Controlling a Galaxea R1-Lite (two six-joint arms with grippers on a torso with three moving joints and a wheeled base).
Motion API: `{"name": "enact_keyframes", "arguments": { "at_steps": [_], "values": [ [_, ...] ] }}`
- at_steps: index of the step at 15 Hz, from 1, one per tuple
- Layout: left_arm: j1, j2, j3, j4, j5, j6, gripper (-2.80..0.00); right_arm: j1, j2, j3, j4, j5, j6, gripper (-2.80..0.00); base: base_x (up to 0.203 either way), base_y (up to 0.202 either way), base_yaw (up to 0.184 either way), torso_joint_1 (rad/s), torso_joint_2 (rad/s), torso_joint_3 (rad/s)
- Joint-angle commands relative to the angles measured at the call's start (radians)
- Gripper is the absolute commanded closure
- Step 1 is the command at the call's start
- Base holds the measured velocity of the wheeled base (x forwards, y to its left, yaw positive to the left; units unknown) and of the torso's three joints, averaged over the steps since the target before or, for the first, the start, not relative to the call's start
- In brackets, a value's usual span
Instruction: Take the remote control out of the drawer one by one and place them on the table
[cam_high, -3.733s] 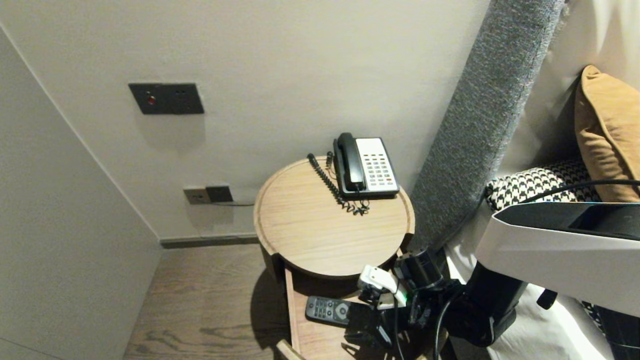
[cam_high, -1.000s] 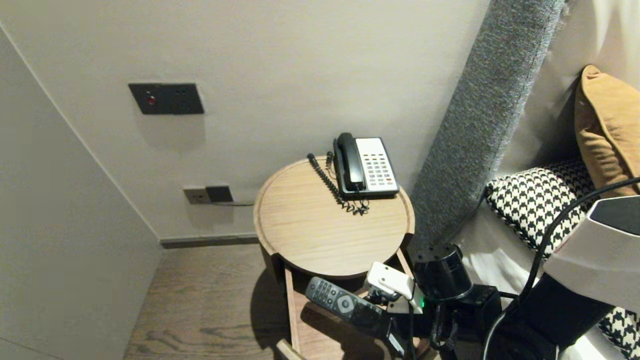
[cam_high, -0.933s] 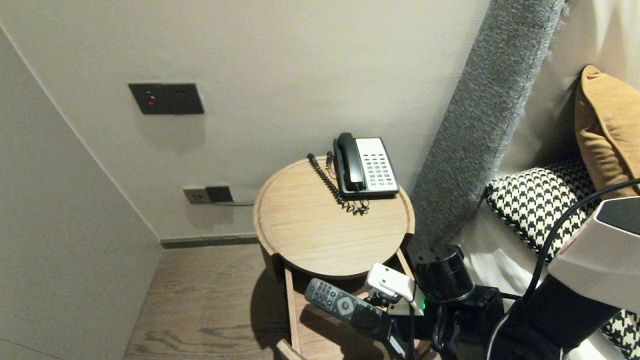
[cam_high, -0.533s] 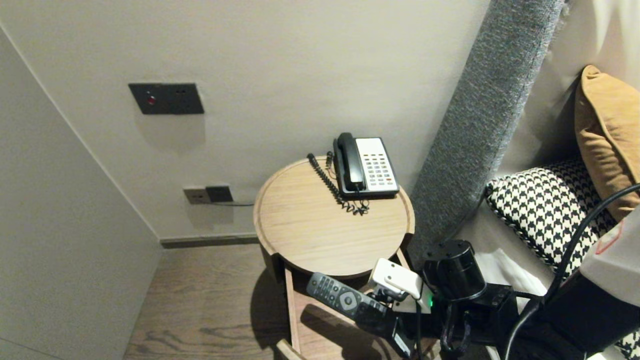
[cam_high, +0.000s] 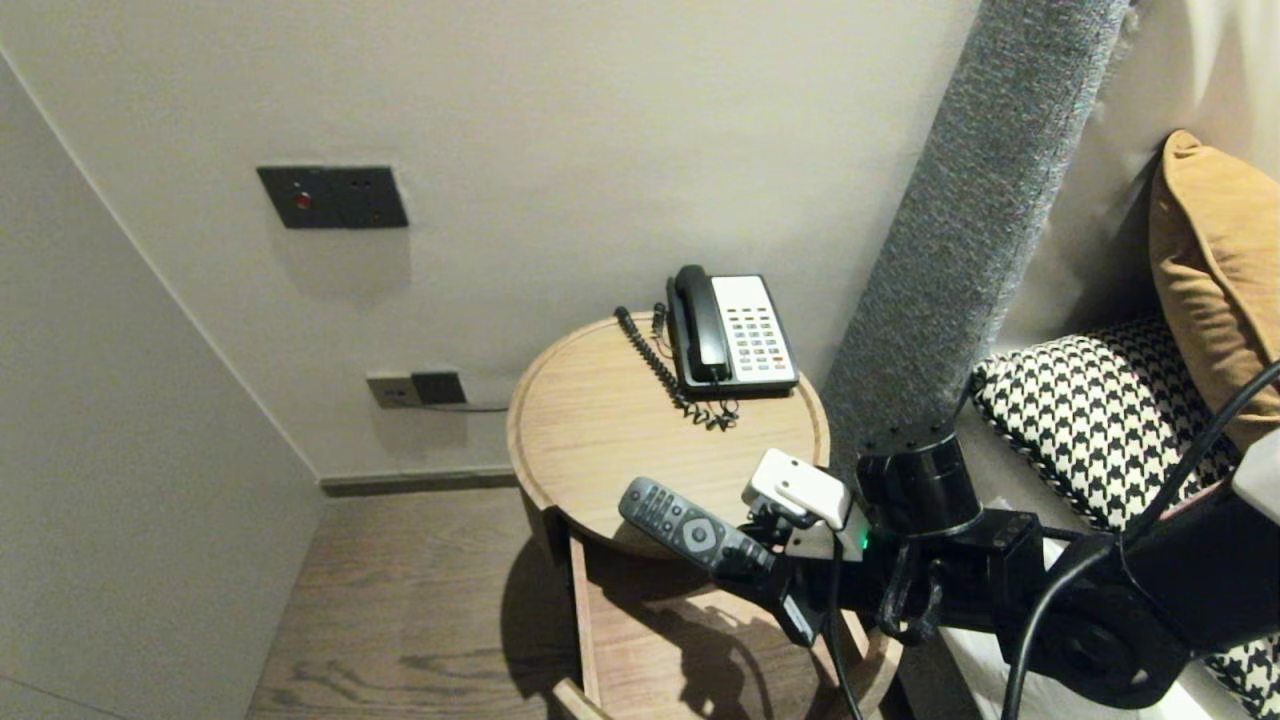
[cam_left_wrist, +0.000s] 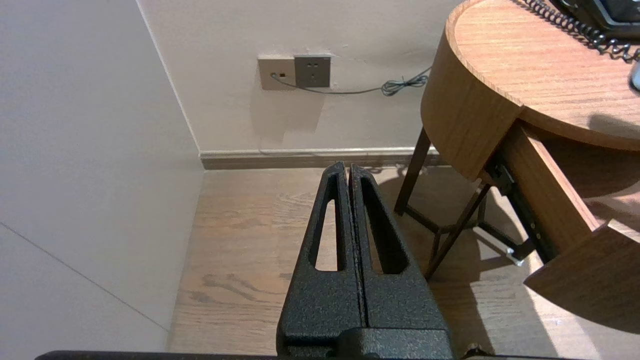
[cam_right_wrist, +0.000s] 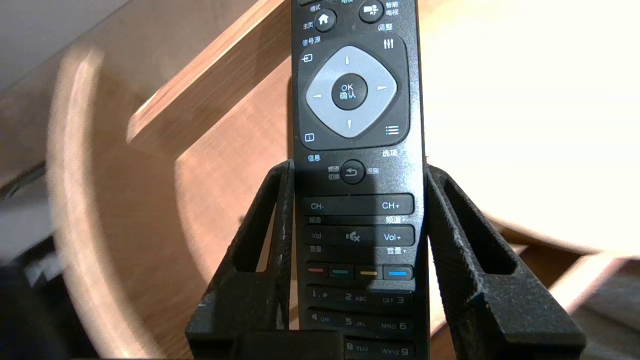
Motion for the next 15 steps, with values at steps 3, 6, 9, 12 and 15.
{"name": "enact_keyframes", "arguments": {
  "at_steps": [3, 6, 9, 12, 15],
  "values": [
    [0.000, 0.000, 0.000, 0.000, 0.001, 0.000, 0.00, -0.043, -0.002, -0.183, 0.154, 0.000, 0.018, 0.00, 0.000, 0.000, 0.000, 0.000, 0.00, 0.000],
    [-0.001, 0.000, 0.000, -0.001, 0.001, 0.000, 0.00, -0.059, 0.031, -0.323, 0.269, 0.000, 0.083, 0.00, 0.000, 0.000, 0.000, 0.000, 0.00, 0.000],
    [-0.001, 0.000, 0.000, -0.001, 0.001, 0.000, 0.00, -0.072, 0.113, -0.468, 0.361, 0.000, 0.119, 0.00, 0.000, 0.000, 0.000, 0.000, 0.00, 0.000],
    [0.000, 0.000, 0.000, 0.000, 0.001, 0.000, 0.00, -0.089, 0.188, -0.592, 0.461, 0.000, 0.151, 0.00, 0.000, 0.000, 0.000, 0.000, 0.00, 0.000],
    [0.000, 0.000, 0.000, 0.000, 0.001, 0.000, 0.00, -0.106, 0.241, -0.678, 0.527, 0.000, 0.210, 0.00, 0.000, 0.000, 0.000, 0.000, 0.00, 0.000]
  ]
}}
